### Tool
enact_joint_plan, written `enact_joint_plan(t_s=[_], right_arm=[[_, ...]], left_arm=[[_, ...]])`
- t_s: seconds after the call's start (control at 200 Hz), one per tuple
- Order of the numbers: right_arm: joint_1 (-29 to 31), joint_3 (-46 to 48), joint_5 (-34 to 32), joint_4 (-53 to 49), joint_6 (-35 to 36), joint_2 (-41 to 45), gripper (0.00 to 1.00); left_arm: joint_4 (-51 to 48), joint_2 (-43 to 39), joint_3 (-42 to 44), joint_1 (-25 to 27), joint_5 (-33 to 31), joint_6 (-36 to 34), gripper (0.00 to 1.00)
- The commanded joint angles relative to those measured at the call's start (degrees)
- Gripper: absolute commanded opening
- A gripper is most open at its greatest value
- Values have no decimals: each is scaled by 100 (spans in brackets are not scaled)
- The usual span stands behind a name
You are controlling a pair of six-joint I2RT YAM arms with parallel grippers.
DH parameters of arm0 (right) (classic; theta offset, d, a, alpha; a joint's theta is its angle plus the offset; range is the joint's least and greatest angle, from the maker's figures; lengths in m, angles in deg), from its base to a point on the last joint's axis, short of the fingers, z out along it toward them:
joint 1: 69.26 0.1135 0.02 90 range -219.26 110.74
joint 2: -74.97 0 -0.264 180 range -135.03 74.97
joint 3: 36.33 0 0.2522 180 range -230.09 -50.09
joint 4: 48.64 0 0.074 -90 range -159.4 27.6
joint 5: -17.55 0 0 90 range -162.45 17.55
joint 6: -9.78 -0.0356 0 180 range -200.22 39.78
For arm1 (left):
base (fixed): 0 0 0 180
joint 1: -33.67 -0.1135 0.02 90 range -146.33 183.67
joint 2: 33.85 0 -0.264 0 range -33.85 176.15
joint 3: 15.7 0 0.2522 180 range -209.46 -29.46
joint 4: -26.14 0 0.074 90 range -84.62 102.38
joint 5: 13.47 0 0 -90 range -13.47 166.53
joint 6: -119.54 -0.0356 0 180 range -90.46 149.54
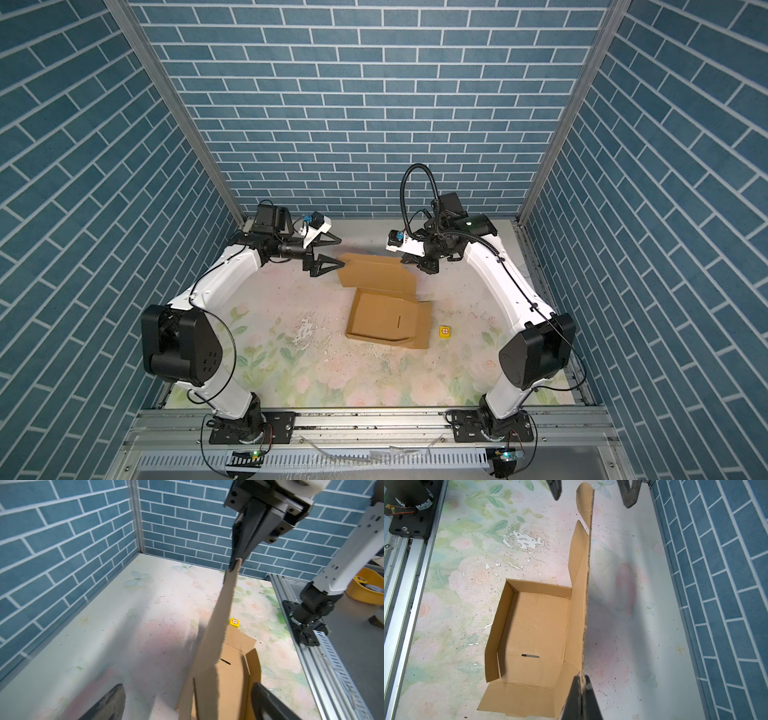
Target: Fold the paper box
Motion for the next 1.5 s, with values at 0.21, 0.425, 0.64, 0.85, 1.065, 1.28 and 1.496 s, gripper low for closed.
enact_joint_plan(t_s=[0.21,0.425,0.64,0.85,1.065,1.28,1.496], right_arm=[[167,51,67,216,73,284,0],[228,341,139,553,-55,382,0],[245,528,157,795,-185,375,0],[247,558,111,858,-308,428,0],[224,1388,-175,1642,-1006,1182,31],[22,2818,-861,2622,-2456,2376,38],[-138,4587,-1640,4392,-5142,2955,37]], left_arm=[[195,-324,664,70,-223,103,90],[1149,-370,1118,96,-582,1076,62],[1021,-570,1226,123,-915,961,40],[617,-736,1211,210,-1346,465,10],[357,-849,1225,210,-1903,144,3],[268,-865,1249,193,-2016,-10,3],[302,-879,1263,21,-2115,83,3]])
